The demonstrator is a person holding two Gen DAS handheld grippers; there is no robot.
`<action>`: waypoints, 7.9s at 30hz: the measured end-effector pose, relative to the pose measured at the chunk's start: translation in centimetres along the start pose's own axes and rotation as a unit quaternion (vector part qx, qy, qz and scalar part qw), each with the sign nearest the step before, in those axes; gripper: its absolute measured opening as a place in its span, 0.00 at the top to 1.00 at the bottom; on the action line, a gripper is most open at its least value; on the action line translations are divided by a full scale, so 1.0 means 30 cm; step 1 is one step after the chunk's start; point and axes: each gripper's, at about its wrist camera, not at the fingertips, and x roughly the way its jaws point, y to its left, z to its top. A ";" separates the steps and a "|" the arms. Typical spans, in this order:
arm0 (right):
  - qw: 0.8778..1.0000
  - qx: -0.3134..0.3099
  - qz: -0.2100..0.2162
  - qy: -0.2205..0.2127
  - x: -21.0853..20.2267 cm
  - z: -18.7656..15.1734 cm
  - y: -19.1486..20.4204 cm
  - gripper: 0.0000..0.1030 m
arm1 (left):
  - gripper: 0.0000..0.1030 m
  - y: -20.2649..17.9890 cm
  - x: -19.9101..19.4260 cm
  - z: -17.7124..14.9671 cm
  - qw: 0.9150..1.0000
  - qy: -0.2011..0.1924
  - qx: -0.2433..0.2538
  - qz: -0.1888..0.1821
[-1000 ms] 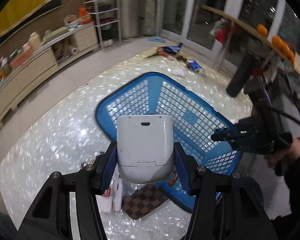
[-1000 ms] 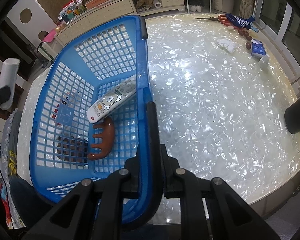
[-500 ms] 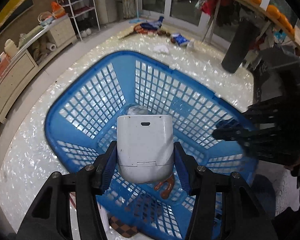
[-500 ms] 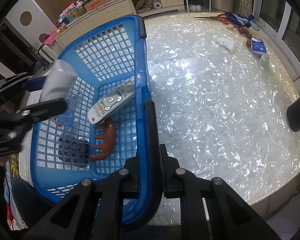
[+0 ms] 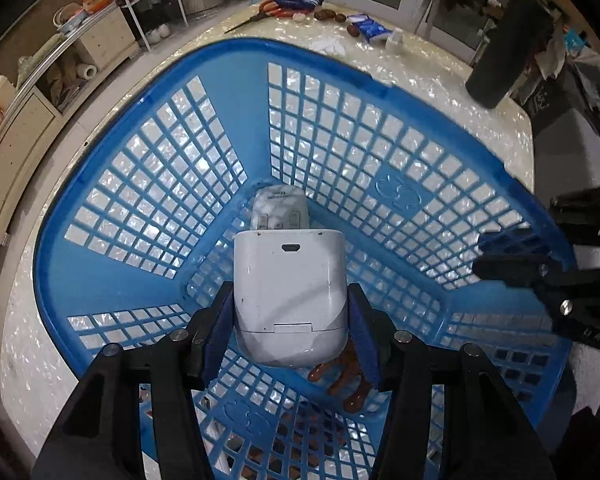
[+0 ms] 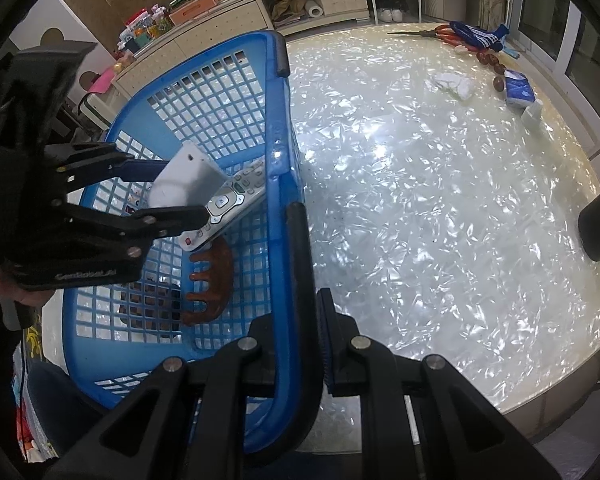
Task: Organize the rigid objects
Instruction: 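Open the left tool to drop the earbud case into the basket, then move the left tool to the white robot figure with red lanyard, then close the left tool on the white robot figure, then carry the robot figure with the left tool over the basket, then open the left tool to drop the robot figure into the basket, then move the left tool to the white charger plug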
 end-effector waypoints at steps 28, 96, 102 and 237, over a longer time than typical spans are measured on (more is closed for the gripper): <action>1.000 0.000 -0.002 0.001 0.015 0.008 -0.005 0.87 | 0.04 0.079 -0.223 -0.054 0.998 -0.051 -0.026 0.021; 0.999 -0.005 -0.034 0.029 0.087 0.031 -0.001 0.87 | 0.33 0.419 0.176 -0.283 0.998 0.006 0.055 -0.015; 0.999 -0.002 -0.035 0.027 0.087 0.030 -0.003 0.87 | 0.59 0.446 0.188 -0.291 0.999 0.008 0.036 -0.028; 1.000 -0.013 -0.006 0.003 0.033 0.008 -0.006 0.86 | 0.02 0.292 -0.324 -0.452 0.998 -0.026 -0.038 0.052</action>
